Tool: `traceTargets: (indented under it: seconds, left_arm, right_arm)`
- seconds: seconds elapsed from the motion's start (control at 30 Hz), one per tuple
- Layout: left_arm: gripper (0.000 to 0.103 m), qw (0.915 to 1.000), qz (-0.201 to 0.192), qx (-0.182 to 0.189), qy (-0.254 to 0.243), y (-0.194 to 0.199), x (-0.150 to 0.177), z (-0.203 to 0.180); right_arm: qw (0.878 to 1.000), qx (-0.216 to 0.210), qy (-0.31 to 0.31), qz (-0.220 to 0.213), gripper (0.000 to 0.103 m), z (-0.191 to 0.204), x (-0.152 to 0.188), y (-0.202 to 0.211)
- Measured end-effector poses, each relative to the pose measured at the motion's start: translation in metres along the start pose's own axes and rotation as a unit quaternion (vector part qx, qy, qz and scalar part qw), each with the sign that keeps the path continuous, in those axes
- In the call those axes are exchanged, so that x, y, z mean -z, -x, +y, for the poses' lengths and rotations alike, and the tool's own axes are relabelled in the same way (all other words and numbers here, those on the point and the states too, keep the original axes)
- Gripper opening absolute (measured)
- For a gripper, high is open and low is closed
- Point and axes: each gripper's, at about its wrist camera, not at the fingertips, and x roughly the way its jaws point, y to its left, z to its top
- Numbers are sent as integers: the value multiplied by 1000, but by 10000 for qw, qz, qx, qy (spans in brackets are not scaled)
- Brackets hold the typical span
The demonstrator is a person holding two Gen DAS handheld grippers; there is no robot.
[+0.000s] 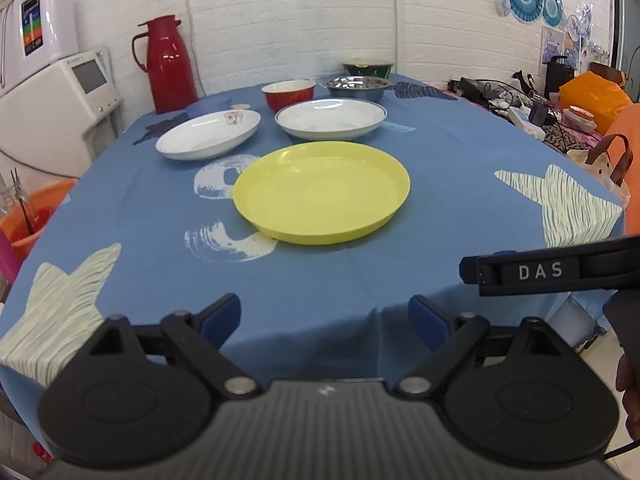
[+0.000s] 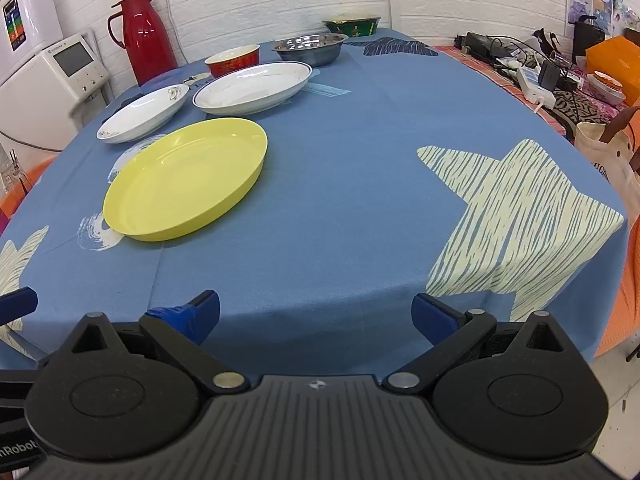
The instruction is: Organize plates and bowls
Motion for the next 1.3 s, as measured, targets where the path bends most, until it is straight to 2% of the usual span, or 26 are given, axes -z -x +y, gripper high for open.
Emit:
traceTargets:
  seconds: [0.53, 0.97, 1.3]
  left_arm:
    - [90, 9999, -46, 55, 130, 0, -5, 8]
    - [90, 9996, -126, -66, 254, -4, -38, 28]
    - [90, 9994, -95, -39, 342, -9, -45, 36]
  right_arm:
    - [10000, -47, 66, -17, 90, 4, -4, 0]
    - [9997, 3, 202, -114, 90, 18, -38, 0]
    - [9997, 11, 259, -36, 90, 24, -47, -6]
